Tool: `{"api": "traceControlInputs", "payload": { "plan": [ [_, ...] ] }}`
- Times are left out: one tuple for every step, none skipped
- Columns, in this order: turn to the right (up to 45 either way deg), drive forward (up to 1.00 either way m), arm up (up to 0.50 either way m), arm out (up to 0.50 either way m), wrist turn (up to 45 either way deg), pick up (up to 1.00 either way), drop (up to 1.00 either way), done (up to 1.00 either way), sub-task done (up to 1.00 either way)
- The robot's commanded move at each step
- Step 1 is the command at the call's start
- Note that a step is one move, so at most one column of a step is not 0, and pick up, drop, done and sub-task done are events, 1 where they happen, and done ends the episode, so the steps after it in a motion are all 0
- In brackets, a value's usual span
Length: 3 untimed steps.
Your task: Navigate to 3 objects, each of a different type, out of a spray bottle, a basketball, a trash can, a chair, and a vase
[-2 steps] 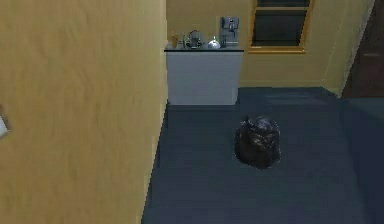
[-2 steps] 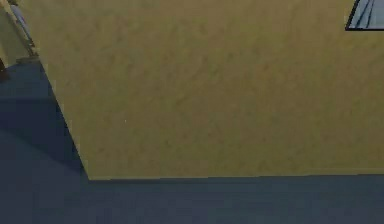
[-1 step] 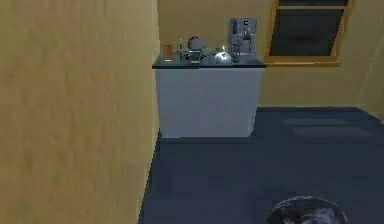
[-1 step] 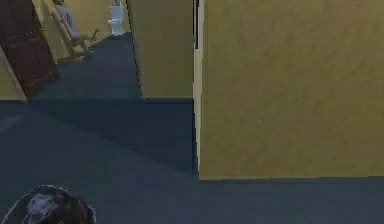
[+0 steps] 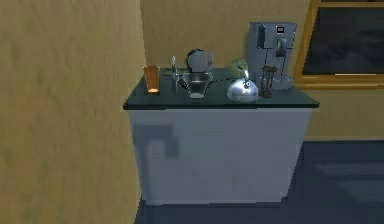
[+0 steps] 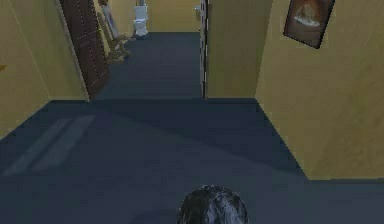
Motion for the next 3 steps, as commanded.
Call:
{"api": "traceControlInputs", "payload": {
  "plan": [
    [-6.0,0.00,0.00,0.00,0.0,0.00,0.00,0.00,0.00],
    [0.0,0.50,0.00,0.00,0.0,0.00,0.00,0.00,0.00],
    [0.0,0.00,0.00,0.00,0.0,0.00,0.00,1.00,0.00]
  ]
}}
